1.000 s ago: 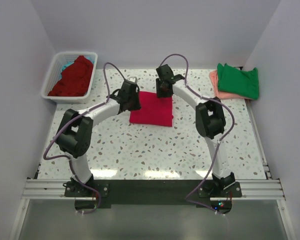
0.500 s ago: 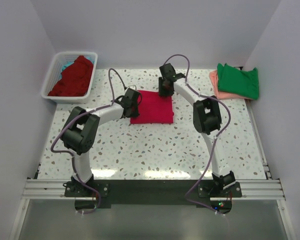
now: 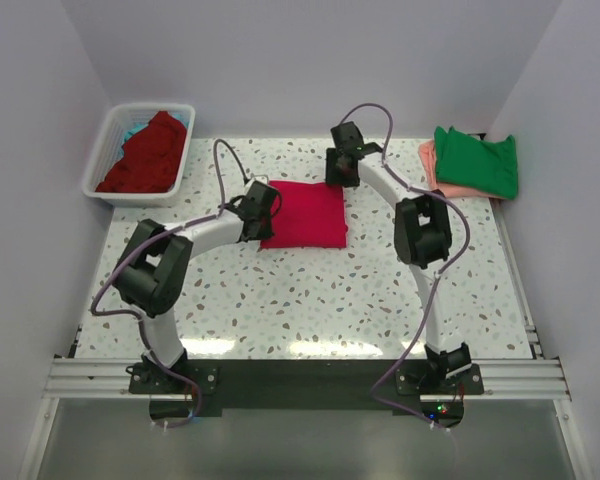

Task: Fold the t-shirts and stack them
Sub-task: Fold the tshirt

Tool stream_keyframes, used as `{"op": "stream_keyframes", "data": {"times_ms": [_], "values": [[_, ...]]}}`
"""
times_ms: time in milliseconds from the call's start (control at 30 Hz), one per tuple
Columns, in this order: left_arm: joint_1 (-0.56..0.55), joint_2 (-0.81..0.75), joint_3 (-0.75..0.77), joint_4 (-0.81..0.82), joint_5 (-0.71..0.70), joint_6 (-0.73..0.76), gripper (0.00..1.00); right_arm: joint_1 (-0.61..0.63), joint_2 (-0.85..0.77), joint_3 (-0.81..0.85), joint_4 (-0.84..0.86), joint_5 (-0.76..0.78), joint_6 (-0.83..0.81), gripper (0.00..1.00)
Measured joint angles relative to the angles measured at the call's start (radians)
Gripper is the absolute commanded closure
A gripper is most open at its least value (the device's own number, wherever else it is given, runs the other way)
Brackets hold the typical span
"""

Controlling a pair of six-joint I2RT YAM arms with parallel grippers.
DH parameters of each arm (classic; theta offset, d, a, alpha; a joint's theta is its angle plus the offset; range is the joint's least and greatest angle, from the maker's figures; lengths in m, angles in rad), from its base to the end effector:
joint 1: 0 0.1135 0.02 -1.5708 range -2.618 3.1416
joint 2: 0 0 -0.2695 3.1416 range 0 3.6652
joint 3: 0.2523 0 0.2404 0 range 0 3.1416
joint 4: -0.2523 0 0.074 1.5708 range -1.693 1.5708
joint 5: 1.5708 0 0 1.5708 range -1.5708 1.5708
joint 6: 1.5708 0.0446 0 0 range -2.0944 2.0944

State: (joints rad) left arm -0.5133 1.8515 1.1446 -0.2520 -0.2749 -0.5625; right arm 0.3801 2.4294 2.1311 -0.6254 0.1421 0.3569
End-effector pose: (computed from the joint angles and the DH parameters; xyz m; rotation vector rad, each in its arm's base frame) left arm 0.3351 -0.1750 0.1712 -0.1692 2.4754 -0.1067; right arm 0.4995 0.1928 0.1843 0.0305 2.4861 0.1352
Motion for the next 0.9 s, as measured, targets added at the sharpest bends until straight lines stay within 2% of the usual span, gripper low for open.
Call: {"op": "stream_keyframes", "data": {"times_ms": [167, 467, 733, 900], "values": [[0.000, -0.084, -0.011, -0.029, -0.034, 0.009, 0.72, -0.009, -0.079, -0.051, 0.008, 0.002, -0.010, 0.38], [0.017, -0.166, 0.026, -0.038, -0.082, 0.010, 0.69, -0.048, -0.229, -0.263, 0.073, -0.068, -0.009, 0.36], [0.113, -0.195, 0.025, -0.040, -0.050, 0.034, 0.67, -0.124, -0.265, -0.527, 0.266, -0.314, 0.071, 0.34], [0.151, -0.195, 0.025, -0.041, -0.027, 0.052, 0.67, -0.201, -0.280, -0.589, 0.401, -0.460, 0.132, 0.34]]}}
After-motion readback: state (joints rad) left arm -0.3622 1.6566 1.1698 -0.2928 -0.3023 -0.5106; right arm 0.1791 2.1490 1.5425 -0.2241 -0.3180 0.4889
